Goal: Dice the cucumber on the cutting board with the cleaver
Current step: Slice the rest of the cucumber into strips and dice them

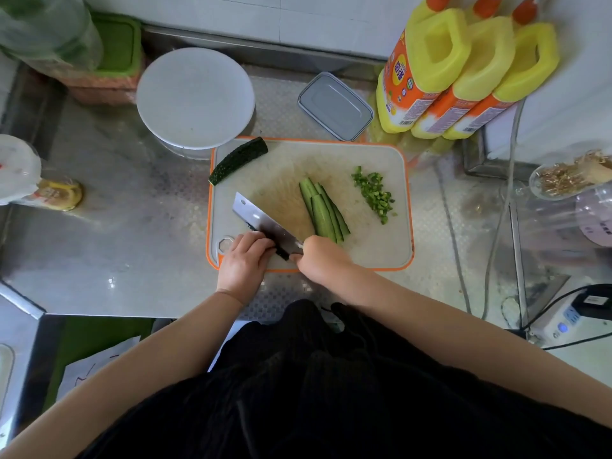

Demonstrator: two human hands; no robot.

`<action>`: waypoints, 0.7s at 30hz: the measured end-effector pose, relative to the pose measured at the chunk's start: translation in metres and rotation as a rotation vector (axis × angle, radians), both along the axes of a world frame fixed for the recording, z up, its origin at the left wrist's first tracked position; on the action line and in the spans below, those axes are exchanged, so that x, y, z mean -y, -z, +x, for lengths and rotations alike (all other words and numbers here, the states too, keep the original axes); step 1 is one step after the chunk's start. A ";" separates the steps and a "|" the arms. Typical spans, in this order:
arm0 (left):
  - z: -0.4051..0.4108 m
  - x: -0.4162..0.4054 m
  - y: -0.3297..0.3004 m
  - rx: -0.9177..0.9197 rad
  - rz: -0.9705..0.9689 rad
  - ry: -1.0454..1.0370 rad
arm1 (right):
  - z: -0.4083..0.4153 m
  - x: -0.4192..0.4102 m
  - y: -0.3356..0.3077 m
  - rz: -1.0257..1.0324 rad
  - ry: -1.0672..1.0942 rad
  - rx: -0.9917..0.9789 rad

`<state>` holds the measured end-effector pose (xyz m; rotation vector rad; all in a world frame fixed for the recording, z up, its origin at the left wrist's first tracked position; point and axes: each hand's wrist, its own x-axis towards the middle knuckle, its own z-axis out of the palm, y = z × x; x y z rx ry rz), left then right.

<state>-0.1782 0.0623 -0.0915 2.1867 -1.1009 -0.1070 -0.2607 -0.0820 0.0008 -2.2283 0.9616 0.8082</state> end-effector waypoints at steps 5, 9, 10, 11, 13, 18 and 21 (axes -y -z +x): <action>0.006 0.001 -0.007 -0.004 0.089 0.032 | -0.003 0.006 0.003 0.042 0.042 0.022; 0.006 0.003 -0.014 0.008 0.140 0.048 | -0.011 0.004 0.000 0.039 0.063 0.085; 0.006 0.003 -0.016 0.004 0.147 0.044 | -0.013 0.005 -0.002 0.036 0.061 0.094; 0.005 0.003 -0.017 0.008 0.150 0.038 | -0.014 0.005 -0.002 0.035 0.058 0.102; 0.005 0.002 -0.019 0.049 0.158 0.024 | -0.016 0.005 -0.005 0.030 0.046 0.114; 0.013 -0.001 -0.020 0.106 0.151 0.100 | -0.020 0.006 -0.012 0.029 0.046 0.133; 0.016 -0.001 -0.027 0.151 0.072 0.079 | -0.022 0.007 -0.017 0.000 0.013 0.149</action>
